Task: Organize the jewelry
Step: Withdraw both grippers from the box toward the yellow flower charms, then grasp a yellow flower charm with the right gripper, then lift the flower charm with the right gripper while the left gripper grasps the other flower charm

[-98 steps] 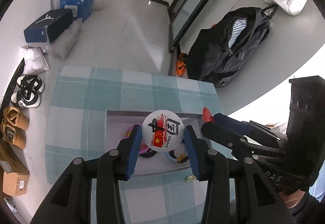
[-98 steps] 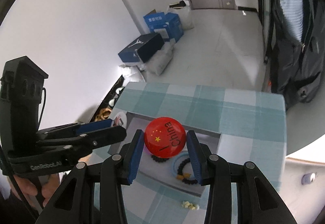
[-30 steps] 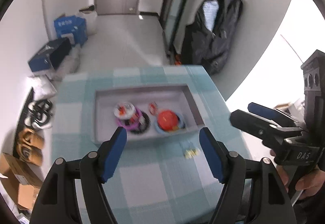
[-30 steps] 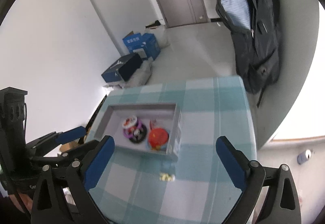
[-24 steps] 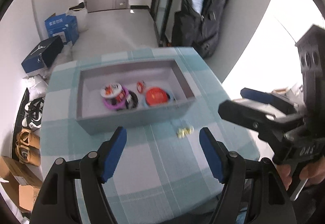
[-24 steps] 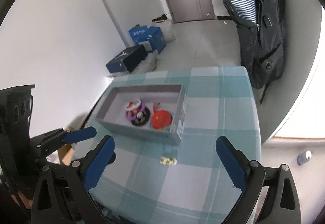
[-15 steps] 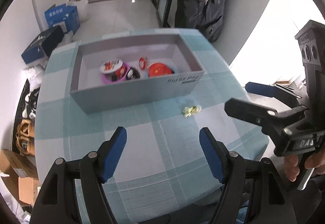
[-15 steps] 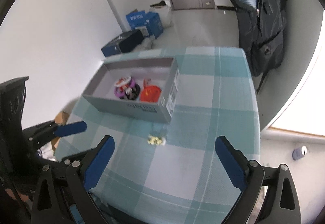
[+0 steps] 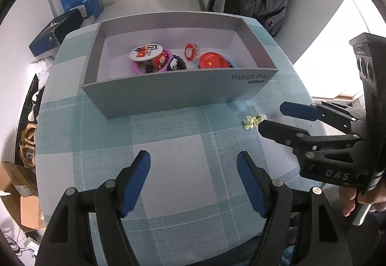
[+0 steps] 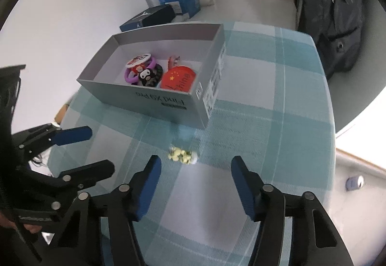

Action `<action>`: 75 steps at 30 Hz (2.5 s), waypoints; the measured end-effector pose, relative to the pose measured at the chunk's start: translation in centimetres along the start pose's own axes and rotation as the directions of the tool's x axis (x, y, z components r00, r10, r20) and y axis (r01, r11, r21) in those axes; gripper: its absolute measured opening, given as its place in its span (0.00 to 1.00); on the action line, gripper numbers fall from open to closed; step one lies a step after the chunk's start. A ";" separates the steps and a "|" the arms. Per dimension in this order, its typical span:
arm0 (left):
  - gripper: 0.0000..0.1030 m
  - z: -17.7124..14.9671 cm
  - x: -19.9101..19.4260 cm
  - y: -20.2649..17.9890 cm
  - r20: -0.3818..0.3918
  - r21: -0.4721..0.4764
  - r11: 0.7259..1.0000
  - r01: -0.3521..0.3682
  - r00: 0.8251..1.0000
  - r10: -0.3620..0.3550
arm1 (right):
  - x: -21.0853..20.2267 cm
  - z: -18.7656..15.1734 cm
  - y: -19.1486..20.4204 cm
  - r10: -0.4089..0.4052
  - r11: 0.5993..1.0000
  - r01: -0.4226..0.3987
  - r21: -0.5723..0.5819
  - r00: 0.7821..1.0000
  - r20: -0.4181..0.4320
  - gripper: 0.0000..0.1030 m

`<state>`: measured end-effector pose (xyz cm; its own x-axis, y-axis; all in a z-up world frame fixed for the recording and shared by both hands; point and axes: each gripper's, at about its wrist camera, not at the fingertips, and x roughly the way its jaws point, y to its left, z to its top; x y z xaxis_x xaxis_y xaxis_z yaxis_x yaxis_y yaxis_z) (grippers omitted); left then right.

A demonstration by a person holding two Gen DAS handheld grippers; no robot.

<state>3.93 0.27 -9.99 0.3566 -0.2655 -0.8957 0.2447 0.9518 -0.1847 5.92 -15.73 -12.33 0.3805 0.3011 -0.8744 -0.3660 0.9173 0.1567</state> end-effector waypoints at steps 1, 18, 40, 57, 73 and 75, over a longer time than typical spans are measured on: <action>0.68 0.1 0.1 0.0 -0.001 -0.002 1.000 0.000 1.000 0.000 | 0.1 0.1 0.2 -0.006 1.000 0.006 -0.008 1.000 0.002 0.51; 0.68 0.7 0.5 1.5 -0.007 -0.053 0.998 0.016 1.000 -0.017 | 1.1 0.0 1.4 -0.044 0.996 0.042 -0.078 0.999 -0.025 0.22; 0.68 1.2 1.5 0.2 -0.022 -0.045 0.999 0.028 0.999 -0.029 | -0.4 -0.2 0.7 -0.033 0.996 0.033 -0.077 0.999 -0.004 0.12; 0.68 2.3 3.7 -3.6 -0.057 0.034 0.999 -0.021 0.998 0.023 | -4.4 0.3 -3.4 0.000 0.998 -0.003 0.056 0.998 0.069 0.11; 0.27 2.1 3.7 -5.4 -0.023 0.138 0.989 -0.062 0.998 0.066 | -5.4 0.3 -4.0 0.024 0.997 -0.031 0.075 0.995 0.093 0.11; 0.25 2.1 3.7 -5.5 -0.023 0.139 0.989 -0.058 0.998 0.061 | -5.3 0.3 -3.9 0.021 0.997 -0.028 0.075 0.996 0.090 0.11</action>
<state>5.83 -6.26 -11.43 0.3503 -0.2031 -0.9144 0.3466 0.9350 -0.0749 5.63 -20.81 -8.20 0.4475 0.3429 -0.8260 -0.3117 0.9255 0.2153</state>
